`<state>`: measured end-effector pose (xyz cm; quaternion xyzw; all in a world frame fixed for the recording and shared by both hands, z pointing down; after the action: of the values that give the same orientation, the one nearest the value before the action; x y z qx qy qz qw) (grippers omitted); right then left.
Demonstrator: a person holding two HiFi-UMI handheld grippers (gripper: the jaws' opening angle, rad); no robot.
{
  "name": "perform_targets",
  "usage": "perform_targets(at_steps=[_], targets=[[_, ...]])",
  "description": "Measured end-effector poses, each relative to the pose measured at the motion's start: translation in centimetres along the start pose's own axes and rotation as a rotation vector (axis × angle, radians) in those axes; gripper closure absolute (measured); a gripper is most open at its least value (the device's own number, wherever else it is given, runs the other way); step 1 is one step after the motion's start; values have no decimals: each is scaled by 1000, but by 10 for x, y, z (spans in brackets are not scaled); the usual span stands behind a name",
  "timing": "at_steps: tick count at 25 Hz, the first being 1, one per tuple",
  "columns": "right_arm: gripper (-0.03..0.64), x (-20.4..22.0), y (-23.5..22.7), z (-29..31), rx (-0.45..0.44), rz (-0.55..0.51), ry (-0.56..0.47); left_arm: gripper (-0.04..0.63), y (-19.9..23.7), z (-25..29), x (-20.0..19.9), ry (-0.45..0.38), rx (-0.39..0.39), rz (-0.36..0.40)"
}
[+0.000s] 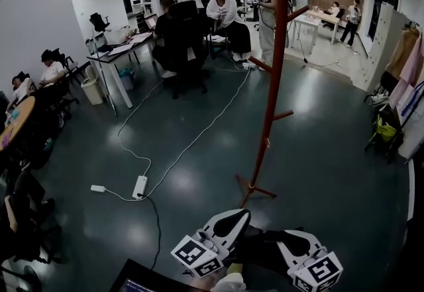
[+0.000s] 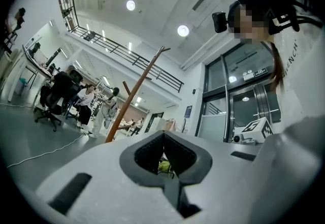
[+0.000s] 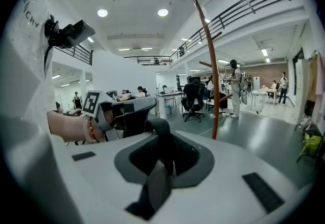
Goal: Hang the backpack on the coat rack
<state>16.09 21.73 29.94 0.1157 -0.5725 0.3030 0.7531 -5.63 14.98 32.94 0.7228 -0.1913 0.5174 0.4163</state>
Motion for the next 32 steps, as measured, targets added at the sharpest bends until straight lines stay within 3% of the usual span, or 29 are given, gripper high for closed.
perform_targets(at_steps=[15,32], targets=[[569,-32,-100,52,51,-12,-34,586,48,75,4,32,-8,-21],[569,-47,-217,111,-130,-58,46,586,106,183,9,22,-106,-8]])
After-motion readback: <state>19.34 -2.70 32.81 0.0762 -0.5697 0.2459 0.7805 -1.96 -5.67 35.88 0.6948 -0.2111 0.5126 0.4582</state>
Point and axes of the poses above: the fingertips, and each gripper's own axes: z forward along the fingers, y to its left, x out of its underside, the point moved 10 cm from there along -z, backward along the fingers, and after that the axes turned 14 degrees about -x, right-handed, at the moved point
